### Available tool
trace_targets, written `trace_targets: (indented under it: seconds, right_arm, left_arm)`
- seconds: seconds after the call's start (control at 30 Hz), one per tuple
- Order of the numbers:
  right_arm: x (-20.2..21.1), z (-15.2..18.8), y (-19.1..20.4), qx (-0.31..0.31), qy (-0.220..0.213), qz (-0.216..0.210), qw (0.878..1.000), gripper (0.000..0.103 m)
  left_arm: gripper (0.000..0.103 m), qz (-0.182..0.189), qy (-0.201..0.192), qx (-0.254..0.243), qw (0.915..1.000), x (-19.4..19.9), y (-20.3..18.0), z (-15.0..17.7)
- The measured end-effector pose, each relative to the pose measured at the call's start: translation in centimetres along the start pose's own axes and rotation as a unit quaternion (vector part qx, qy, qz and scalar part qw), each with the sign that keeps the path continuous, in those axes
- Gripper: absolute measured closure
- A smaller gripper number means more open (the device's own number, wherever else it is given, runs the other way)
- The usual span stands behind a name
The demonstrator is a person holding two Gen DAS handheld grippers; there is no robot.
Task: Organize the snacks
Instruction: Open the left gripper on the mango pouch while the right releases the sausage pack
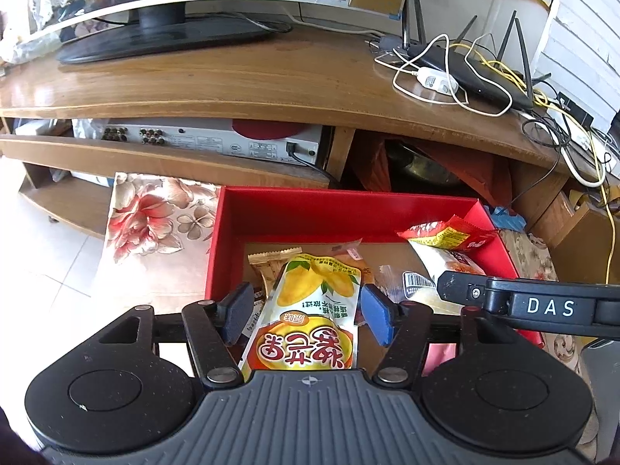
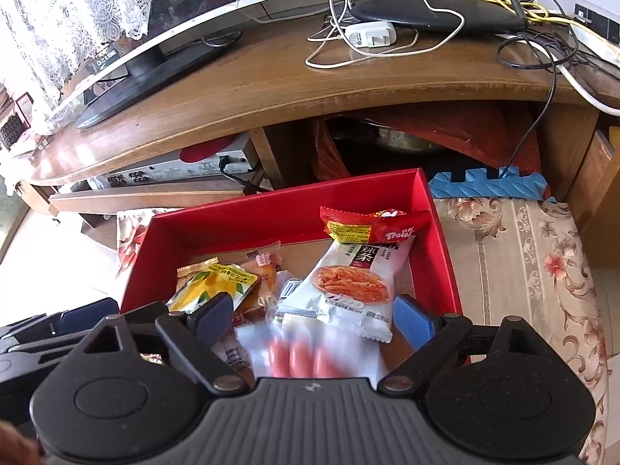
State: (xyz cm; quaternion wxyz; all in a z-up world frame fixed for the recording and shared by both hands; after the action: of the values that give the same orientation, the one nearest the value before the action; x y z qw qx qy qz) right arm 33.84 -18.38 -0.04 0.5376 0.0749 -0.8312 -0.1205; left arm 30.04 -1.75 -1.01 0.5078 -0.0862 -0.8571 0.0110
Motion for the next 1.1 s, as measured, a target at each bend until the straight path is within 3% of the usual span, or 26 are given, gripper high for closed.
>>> trace_targets:
  seconds: [0.5, 0.93, 1.1]
  right_arm:
    - [2.2, 1.7, -0.7, -0.012, -0.013, 0.006, 1.000, 0.013]
    - [4.9, 5.5, -0.8, -0.007, -0.022, 0.013, 1.000, 0.011]
    - [5.7, 7.1, -1.0, -0.009, -0.021, 0.012, 1.000, 0.011]
  left_arm:
    - [0.022, -0.014, -0.014, -0.015, 0.9997, 1.5, -0.8, 1.1]
    - [0.013, -0.023, -0.020, -0.032, 0.9990, 3.2, -1.5, 3.9]
    - [0.005, -0.030, -0.022, -0.041, 0.9985, 3.7, -1.7, 5.1]
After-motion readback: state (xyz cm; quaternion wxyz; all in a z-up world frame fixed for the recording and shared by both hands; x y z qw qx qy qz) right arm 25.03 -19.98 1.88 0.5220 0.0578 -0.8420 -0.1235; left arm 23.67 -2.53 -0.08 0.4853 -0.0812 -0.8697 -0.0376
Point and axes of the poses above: each gripper's, at about its wrist camera, not at the fingertips, and x roughly against the way its jaws point, y to its left, z to its underside, the point moved 6 cm from there along -x, roughly the way its jaws point, and after that the axes turned 11 degrees about y, right-handed, at the moved point
